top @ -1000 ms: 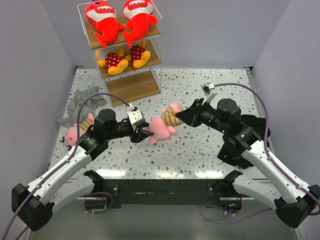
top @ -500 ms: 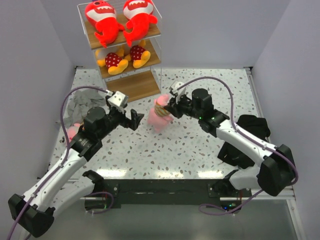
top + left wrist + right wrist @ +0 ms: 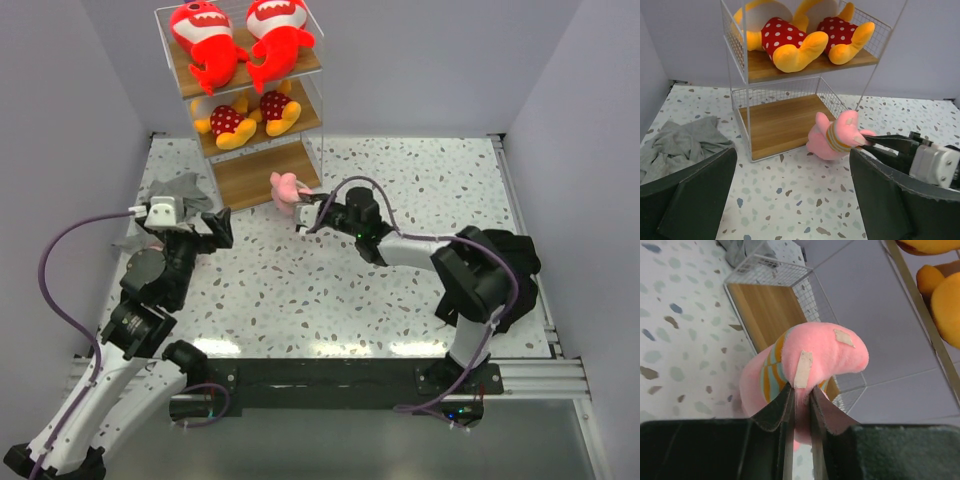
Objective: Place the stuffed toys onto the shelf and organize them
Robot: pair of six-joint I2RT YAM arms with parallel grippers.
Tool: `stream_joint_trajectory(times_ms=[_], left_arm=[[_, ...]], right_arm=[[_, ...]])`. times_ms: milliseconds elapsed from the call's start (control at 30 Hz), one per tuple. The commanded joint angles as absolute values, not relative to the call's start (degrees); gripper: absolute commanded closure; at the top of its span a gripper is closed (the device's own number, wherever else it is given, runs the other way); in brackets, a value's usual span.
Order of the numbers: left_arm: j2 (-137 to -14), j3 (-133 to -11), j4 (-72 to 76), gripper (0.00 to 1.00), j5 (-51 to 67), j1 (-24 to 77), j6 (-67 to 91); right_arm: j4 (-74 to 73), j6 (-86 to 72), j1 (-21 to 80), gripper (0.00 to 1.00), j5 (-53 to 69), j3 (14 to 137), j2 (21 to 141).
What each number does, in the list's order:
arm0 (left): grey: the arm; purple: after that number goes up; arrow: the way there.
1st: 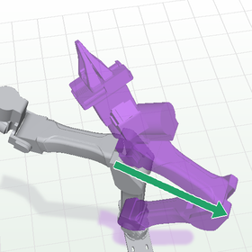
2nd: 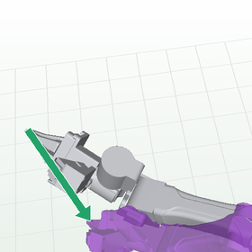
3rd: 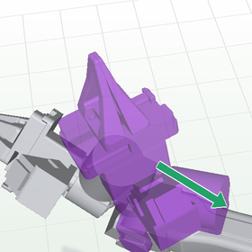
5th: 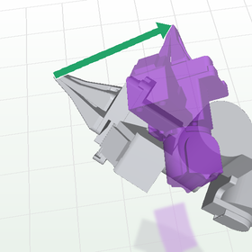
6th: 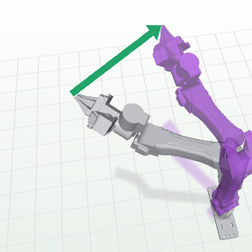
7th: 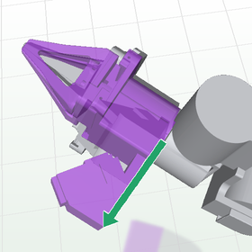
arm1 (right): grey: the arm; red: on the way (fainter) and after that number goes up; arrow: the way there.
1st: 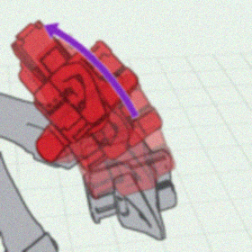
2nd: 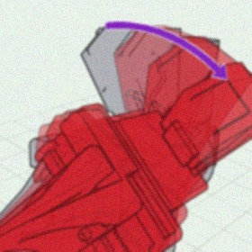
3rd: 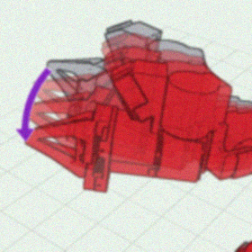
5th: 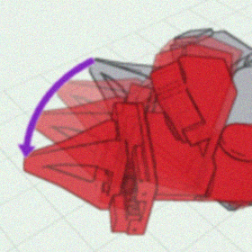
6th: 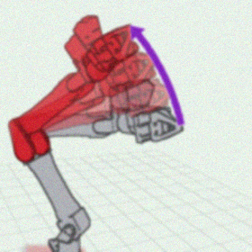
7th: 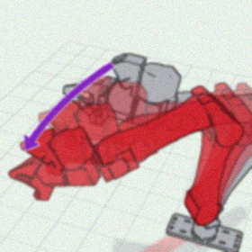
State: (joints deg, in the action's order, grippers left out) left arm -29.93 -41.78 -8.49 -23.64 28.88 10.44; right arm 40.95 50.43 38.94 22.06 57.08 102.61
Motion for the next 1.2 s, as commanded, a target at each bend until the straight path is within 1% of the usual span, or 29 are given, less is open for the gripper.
stream_joint_trajectory(times_ms=[0,33,133,433,567,633,667,733,767,867,900,933,967,1000,1100,1133,1167], left_arm=[[-29.09,-41.22,-7.38,0.00,-28.74,28.48,12.92],[-28.92,-41.13,-7.47,0.00,-28.74,28.48,13.09],[-28.57,-40.96,-7.56,0.00,-28.04,28.48,13.45],[-27.86,-40.96,-8.00,0.00,-27.77,28.48,14.06],[-27.95,-41.04,-8.00,0.00,-27.69,28.48,14.24],[-27.77,-40.96,-8.00,0.00,-27.34,28.56,14.33],[-27.77,-40.96,-8.09,0.00,-27.33,28.56,14.33],[-27.77,-40.96,-8.09,0.00,-27.25,28.65,14.41],[-27.77,-40.96,-8.09,0.00,-27.16,28.65,14.41],[-27.95,-40.96,-8.26,0.00,-27.16,28.74,14.41],[-27.86,-40.96,-8.09,0.00,-27.16,28.74,14.50],[-27.95,-41.04,-8.09,0.00,-27.16,28.74,14.50],[-27.86,-41.04,-8.09,0.00,-27.16,28.74,14.50],[-27.69,-41.04,-8.00,0.00,-27.25,28.74,14.41],[-27.34,-40.96,-8.09,0.00,-27.33,28.74,14.41],[-27.33,-40.96,-8.09,0.00,-27.33,28.74,14.41],[-27.25,-40.96,-8.17,0.00,-27.33,28.74,14.41]], right_arm=[[61.30,66.95,39.11,1.00,21.19,63.45,109.85],[64.39,68.54,39.20,1.00,20.14,64.15,113.52],[65.65,69.08,38.94,1.00,19.07,67.32,115.66],[63.37,73.21,39.20,1.00,20.39,75.14,117.42],[59.26,78.98,39.03,1.00,21.79,76.55,118.73],[57.40,81.72,38.59,1.00,22.85,76.64,121.54],[55.91,84.26,38.15,0.97,23.46,76.64,122.68],[55.29,84.46,37.53,0.87,24.25,77.43,126.27],[53.80,84.90,37.18,0.79,24.78,77.78,127.26],[51.34,83.42,37.09,0.69,25.57,79.01,129.81],[50.63,82.71,37.09,0.63,26.01,79.01,130.08],[50.02,81.49,37.09,0.61,26.19,78.84,130.08],[48.36,80.78,37.18,0.58,26.10,78.58,129.90],[46.95,80.42,37.18,0.53,25.41,78.49,129.73],[40.80,79.02,36.83,0.45,24.53,78.66,128.67],[39.39,78.58,36.74,0.40,24.35,78.92,128.58],[37.20,77.88,36.39,0.38,24.17,79.27,128.50]])
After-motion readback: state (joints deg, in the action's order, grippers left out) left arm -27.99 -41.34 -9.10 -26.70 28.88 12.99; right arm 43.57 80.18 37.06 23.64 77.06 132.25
